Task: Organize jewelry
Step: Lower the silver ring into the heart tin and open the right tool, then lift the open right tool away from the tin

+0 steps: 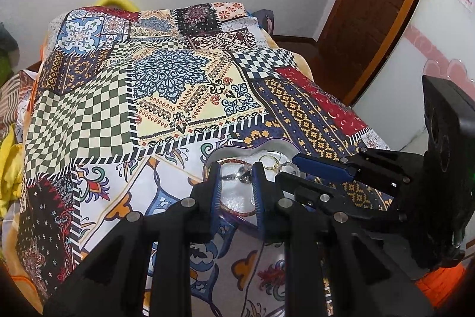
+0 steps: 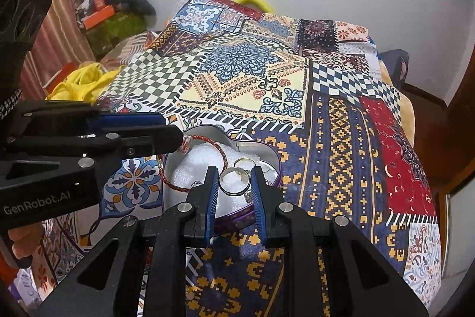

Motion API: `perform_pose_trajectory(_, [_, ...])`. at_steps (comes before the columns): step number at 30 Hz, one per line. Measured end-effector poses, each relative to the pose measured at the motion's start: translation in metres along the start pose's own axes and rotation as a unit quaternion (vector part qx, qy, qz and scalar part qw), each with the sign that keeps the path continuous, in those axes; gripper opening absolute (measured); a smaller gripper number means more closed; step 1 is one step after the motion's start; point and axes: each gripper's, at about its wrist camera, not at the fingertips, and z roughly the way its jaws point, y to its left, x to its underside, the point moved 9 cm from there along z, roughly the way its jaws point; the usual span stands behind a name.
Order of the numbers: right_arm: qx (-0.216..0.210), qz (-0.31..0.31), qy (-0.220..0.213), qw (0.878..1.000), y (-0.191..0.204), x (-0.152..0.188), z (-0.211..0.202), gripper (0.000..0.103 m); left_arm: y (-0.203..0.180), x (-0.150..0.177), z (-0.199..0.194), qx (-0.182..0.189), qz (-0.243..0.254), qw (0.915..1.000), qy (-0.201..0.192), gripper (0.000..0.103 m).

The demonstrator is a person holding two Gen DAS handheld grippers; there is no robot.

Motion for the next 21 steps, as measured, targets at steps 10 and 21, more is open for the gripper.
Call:
perform_pose_trajectory(10, [0.005, -0.006, 0.008, 1.000, 0.002, 0.001, 0.002, 0.020, 0.005, 0.000, -0.005, 0.001, -0.012, 0.9999, -0.005, 0.019])
perform_pose_trajectory(21, [0.014, -0.003, -0.006, 1.000, 0.002, -0.004, -0.020, 0.022, 0.005, 0.000, -0.038, -0.017, -0.005, 0.9993, -0.033, 0.020])
